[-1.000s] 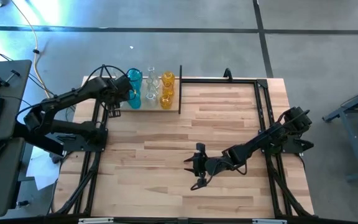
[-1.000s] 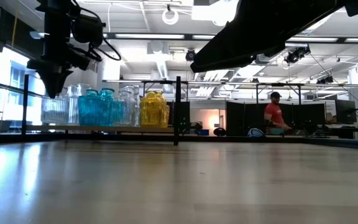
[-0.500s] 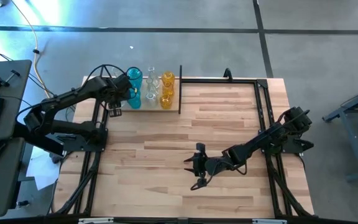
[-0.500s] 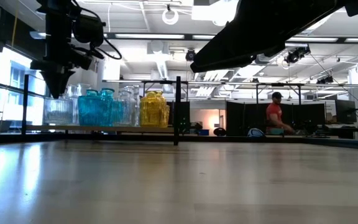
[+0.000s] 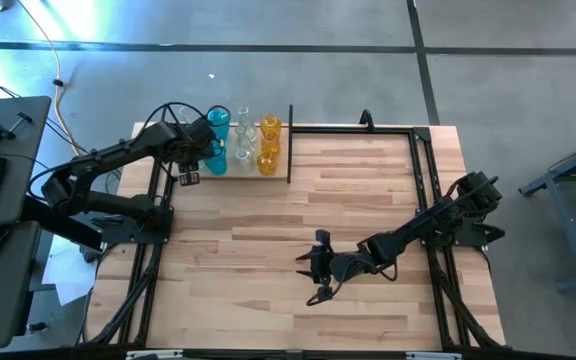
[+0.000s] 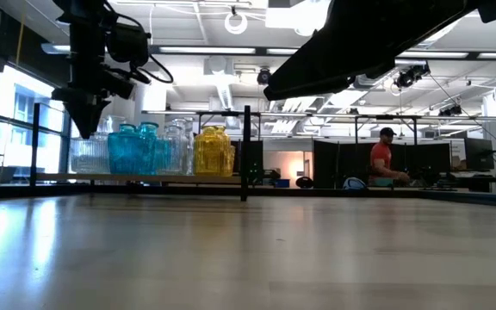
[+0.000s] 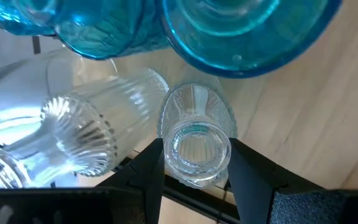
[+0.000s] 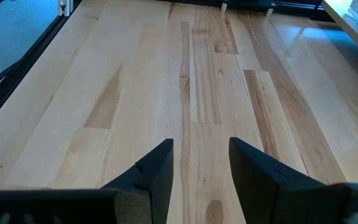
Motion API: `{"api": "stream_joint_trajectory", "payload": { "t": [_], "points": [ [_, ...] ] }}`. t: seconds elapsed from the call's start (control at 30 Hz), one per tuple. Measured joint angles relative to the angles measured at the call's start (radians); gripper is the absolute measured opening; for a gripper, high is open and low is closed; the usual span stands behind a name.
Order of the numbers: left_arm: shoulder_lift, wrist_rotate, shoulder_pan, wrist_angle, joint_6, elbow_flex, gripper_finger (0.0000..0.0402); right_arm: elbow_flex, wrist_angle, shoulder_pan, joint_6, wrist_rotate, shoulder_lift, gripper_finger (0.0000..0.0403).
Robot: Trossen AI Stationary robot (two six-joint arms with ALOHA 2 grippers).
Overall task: Sort vases onto shelf
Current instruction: Put the transparent vase on the shelf aligned with the other transparent vase
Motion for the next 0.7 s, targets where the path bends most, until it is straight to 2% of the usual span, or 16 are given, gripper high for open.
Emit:
{"api": "stream_joint_trajectory", "payload": {
  "t": [0.47,0.7],
  "points": [
    [0.006,-0.003,0.0,0.004,0.001,0.0,0.0132,0.0,0.0,0.0,0.0,0.0,0.0,0.0138],
    [0.007,-0.017,0.0,-0.001,0.003,-0.003,0.0167,0.0,0.0,0.0,0.0,0.0,0.0,0.0138]
  ]
}}
